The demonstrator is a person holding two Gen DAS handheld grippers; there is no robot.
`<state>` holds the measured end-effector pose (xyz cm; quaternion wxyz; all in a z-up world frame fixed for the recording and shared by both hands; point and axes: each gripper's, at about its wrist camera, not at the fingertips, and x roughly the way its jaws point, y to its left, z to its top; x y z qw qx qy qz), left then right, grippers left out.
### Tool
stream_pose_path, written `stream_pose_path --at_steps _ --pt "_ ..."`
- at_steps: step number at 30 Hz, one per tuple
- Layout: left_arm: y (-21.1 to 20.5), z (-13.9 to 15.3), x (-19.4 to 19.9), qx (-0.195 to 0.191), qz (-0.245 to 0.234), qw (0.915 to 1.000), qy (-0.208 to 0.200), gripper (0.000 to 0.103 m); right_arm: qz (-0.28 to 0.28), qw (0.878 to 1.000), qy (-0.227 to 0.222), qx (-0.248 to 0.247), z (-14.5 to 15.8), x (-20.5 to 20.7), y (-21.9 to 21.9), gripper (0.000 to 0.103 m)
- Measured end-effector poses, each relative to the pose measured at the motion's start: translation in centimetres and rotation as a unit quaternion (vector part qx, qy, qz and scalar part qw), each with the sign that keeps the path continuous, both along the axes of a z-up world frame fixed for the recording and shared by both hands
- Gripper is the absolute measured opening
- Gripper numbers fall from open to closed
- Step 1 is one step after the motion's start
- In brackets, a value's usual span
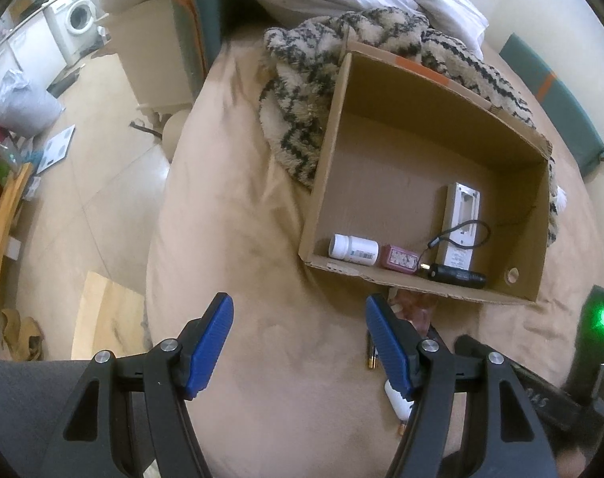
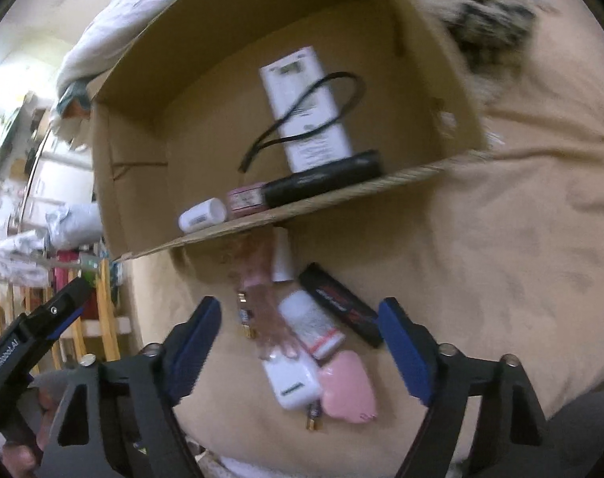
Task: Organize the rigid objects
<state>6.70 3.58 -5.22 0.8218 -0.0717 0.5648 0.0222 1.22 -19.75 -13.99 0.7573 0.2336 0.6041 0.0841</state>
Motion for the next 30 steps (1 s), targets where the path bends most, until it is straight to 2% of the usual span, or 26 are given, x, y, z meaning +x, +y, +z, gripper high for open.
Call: stream_pose_path --at_steps 2,3,5,7,11,12,13,15,17,20,23,29,30 --pt "0.2 0.1 0.0 0.003 0.007 1.0000 -0.003 0.066 0.033 0.999 -0.003 -0.021 -0.1 0.6 1.9 0.083" --pt "0.4 0.4 0.0 0.010 0.016 0.9998 -0.010 0.066 0.056 0.997 -0.005 -0.050 -0.3 0.9 3.1 0.083" --pt "0.9 0.9 0.1 0.021 0.032 0.9990 -0.025 0.066 0.108 0.986 -0.024 -0.125 -0.4 1.0 5.9 0.083" --pt "1.2 1.1 0.2 0.021 0.039 0.9985 -0.031 0.066 0.140 0.978 -0.033 -0.153 -1.1 1.2 7.7 0.083" --pt "1.6 0.9 0.4 0.018 0.045 0.9985 -0.025 0.066 0.135 0.975 -0.022 -0.178 -2.9 2.0 8.6 0.083" --pt "1.6 0.8 0.4 0.017 0.044 0.9986 -0.023 0.066 0.133 0.974 -0.017 -0.183 -3.3 2.3 8.7 0.077" --pt "1.6 0.7 0.4 0.018 0.044 0.9986 -0.022 0.066 0.133 0.974 -0.010 -0.184 -3.8 2.5 8.7 0.066" --pt "1.6 0.6 0.3 0.020 0.042 0.9987 -0.021 0.066 0.135 0.973 -0.017 -0.186 -4.0 2.7 8.8 0.059" --pt "1.7 0.6 0.3 0.020 0.041 0.9987 -0.021 0.066 0.148 0.973 -0.027 -0.177 -3.8 2.4 9.1 0.045" --pt "1.7 0.5 0.4 0.018 0.043 0.9988 -0.017 0.066 0.156 0.971 -0.037 -0.177 -3.0 1.6 8.9 0.045" --pt "1.6 0.4 0.5 0.016 0.042 0.9989 -0.015 0.066 0.151 0.976 -0.040 -0.153 -2.2 0.9 8.1 0.045" --pt "1.4 -0.2 0.5 0.021 0.038 0.9990 -0.007 0.066 0.177 0.969 -0.097 -0.145 1.3 -1.5 6.9 0.043" --pt "1.5 -0.3 0.5 0.021 0.039 0.9990 -0.004 0.066 0.180 0.967 -0.105 -0.144 1.9 -1.7 6.9 0.002"
